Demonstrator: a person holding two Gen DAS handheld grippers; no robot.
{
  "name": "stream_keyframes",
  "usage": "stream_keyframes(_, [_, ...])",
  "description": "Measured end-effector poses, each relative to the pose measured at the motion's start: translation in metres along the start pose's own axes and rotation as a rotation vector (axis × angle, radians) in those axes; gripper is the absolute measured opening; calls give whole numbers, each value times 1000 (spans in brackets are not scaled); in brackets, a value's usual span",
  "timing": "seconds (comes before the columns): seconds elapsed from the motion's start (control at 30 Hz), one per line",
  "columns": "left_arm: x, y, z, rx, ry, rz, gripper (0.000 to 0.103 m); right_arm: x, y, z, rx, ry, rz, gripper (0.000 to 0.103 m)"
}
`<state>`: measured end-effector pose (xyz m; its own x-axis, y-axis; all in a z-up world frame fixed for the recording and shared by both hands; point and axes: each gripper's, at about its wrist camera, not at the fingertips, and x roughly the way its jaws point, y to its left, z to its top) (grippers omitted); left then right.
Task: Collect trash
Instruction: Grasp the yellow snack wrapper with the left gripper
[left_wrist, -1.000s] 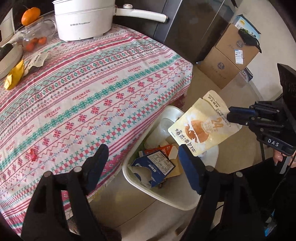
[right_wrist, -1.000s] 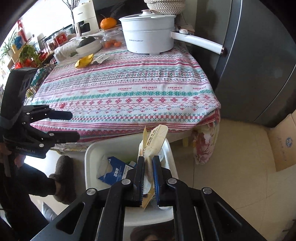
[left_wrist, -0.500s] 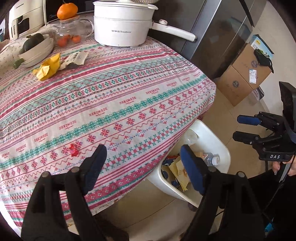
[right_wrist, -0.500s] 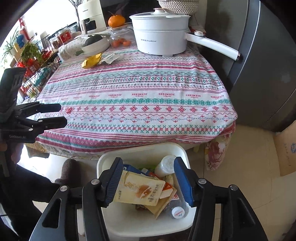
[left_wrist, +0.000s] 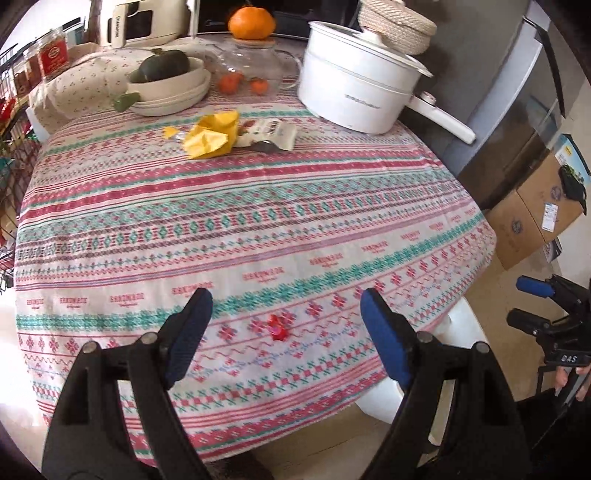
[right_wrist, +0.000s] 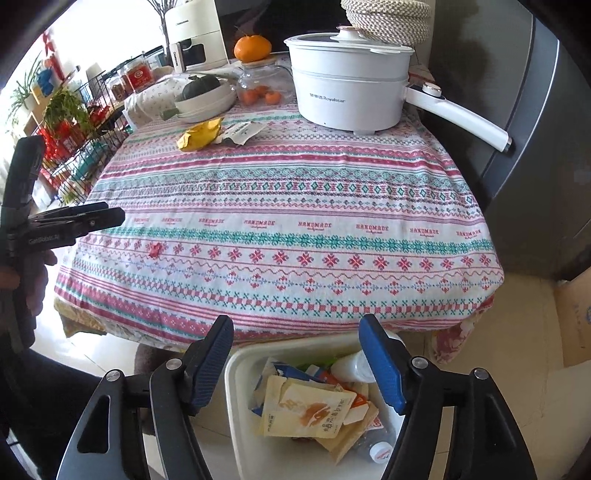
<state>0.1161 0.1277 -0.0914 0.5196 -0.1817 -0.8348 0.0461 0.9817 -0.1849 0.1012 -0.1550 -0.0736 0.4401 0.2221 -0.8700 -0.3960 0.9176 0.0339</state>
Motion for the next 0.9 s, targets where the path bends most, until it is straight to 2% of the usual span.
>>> stream_keyframes(0.13, [19, 32, 26, -81, -28, 31, 82, 12, 7, 16, -4, -1, 1, 74])
stream_keyframes(0.43, [64, 75, 92, -280, -97, 6, 82, 51, 12, 31, -66, 69, -42, 74])
stream_keyframes(0.63, [101, 74, 128, -268, -103, 76, 82, 72, 3, 34, -58, 111, -56, 74])
stream_keyframes(0.7, [112, 77, 132, -275, -94, 69, 78, 76, 0, 37, -53, 111, -56, 74])
stream_keyframes(0.73, [118, 78, 133, -273, -84, 64, 72, 77, -1, 39, -52, 108, -54, 74])
stream_keyframes(0.77, [124, 78, 132, -272, -69, 62, 60, 79, -2, 42, -51, 103, -51, 74])
stream_keyframes(0.83, [135, 81, 130, -271, -38, 61, 55, 83, -1, 50, -42, 93, -41, 80])
stream_keyframes(0.9, [138, 84, 123, -278, -42, 56, 41, 92, 1, 63, -30, 87, -30, 81])
